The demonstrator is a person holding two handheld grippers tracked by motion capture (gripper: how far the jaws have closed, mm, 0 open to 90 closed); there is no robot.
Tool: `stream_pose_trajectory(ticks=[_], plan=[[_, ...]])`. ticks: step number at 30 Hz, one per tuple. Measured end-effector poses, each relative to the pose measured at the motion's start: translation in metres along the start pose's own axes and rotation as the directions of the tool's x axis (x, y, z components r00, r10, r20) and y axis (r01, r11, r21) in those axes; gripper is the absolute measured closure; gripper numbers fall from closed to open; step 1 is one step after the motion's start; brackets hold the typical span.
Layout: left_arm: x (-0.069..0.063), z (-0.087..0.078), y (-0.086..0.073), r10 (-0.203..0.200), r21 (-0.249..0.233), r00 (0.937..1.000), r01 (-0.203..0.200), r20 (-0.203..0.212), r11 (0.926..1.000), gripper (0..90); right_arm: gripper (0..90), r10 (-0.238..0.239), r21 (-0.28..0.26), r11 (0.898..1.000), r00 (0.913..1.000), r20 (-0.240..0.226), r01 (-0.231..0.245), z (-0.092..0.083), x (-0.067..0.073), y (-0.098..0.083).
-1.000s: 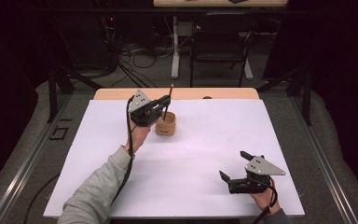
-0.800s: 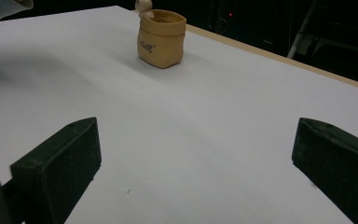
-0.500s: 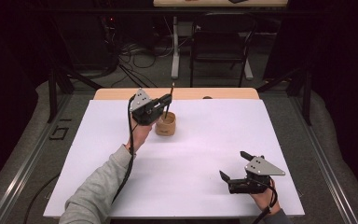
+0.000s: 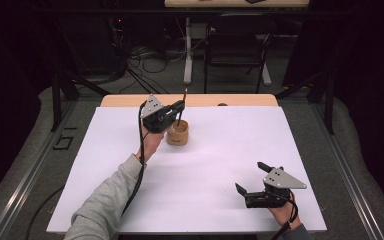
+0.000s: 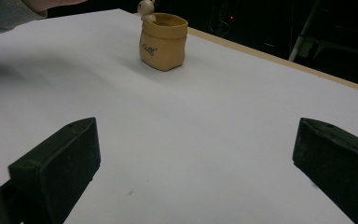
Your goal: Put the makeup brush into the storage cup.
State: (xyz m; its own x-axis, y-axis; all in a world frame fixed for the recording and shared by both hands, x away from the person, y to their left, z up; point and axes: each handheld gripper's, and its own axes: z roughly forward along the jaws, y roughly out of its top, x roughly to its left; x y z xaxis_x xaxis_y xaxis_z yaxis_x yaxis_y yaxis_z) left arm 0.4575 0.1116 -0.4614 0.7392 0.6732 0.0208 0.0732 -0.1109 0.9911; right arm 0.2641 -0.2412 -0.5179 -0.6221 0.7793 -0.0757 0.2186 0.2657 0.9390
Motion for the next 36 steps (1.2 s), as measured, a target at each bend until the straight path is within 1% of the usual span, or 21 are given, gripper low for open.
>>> stream_pose_trajectory(ticks=[5,10,13,18,24,27,29,31,32,35,36], plan=[[0.003,0.003,-0.004,-0.001,0.003,1.0,0.001,0.005,1.0,83.2,0.1,0.0,0.0,1.0,1.0,0.002,0.0,0.0,0.0,0.0],[0.005,0.006,-0.008,-0.006,-0.007,1.0,0.006,0.006,1.0,83.2,0.1,0.001,-0.001,1.0,1.0,0.003,-0.001,0.001,0.0,0.0],[0.006,0.008,-0.01,-0.006,0.004,1.0,0.006,-0.002,1.0,83.1,0.1,0.001,-0.001,1.0,1.0,0.003,-0.001,0.001,0.0,0.0],[0.008,0.013,-0.015,-0.006,0.03,1.0,0.006,-0.004,0.9995,83.1,0.1,0.0,0.001,1.0,1.0,0.001,0.0,0.0,0.0,0.0],[0.009,0.016,-0.019,-0.009,0.047,1.0,0.009,-0.003,0.9989,83.1,0.1,0.0,0.001,1.0,1.0,-0.002,0.0,0.0,0.0,0.0],[0.01,0.017,-0.02,-0.009,0.053,0.9999,0.01,-0.01,0.9985,83.1,0.1,0.0,0.003,1.0,1.0,0.0,0.0,0.001,0.0,0.0],[0.01,0.017,-0.021,-0.012,0.056,0.9998,0.013,-0.015,0.9983,83.1,0.1,0.001,-0.007,1.0,1.0,0.0,-0.001,0.001,0.0,0.0],[0.011,0.018,-0.022,-0.011,0.062,0.9998,0.012,-0.015,0.998,83.1,0.1,-0.002,0.006,1.0,1.0,-0.003,0.002,0.0,0.0,0.0],[0.011,0.019,-0.022,-0.012,0.069,0.9998,0.013,-0.013,0.9975,83.0,0.1,-0.001,-0.002,1.0,1.0,-0.001,0.001,0.001,0.0,0.0],[0.012,0.019,-0.023,-0.01,0.076,0.9999,0.01,-0.01,0.9971,83.0,0.1,-0.001,0.002,1.0,1.0,-0.001,0.001,0.001,0.0,0.0],[0.011,0.02,-0.023,-0.01,0.078,0.9998,0.011,-0.015,0.9969,83.0,0.1,-0.002,0.002,1.0,1.0,0.0,0.002,0.001,0.0,0.0]])
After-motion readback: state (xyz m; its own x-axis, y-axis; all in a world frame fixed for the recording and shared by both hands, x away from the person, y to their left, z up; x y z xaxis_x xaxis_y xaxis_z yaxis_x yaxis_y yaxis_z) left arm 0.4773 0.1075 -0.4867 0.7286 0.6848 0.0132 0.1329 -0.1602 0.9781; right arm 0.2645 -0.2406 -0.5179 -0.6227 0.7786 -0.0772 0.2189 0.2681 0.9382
